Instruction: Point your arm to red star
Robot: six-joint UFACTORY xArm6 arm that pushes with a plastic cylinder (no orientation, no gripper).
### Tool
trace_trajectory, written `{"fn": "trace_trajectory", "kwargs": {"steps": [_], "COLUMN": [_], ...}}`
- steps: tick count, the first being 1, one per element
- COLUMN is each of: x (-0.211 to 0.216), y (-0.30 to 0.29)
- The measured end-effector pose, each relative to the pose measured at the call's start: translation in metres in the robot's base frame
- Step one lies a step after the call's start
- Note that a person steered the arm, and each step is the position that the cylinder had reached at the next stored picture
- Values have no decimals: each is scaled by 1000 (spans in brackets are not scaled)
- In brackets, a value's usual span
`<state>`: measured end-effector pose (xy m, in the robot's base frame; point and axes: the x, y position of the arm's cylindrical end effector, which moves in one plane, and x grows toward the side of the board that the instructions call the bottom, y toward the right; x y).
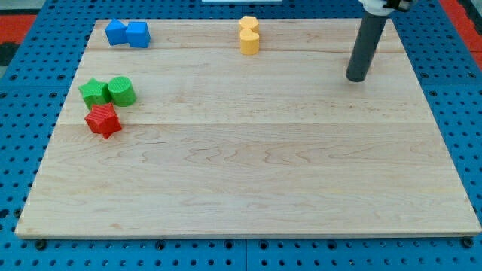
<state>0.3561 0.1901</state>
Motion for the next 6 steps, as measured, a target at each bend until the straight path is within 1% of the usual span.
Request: {"fn": "trace_trajectory", "kwargs": {"steps": [1,2,3,4,5,6], "x": [-41,-98,-87,39,113,136], "y": [36,38,44,10,-108,-257]}}
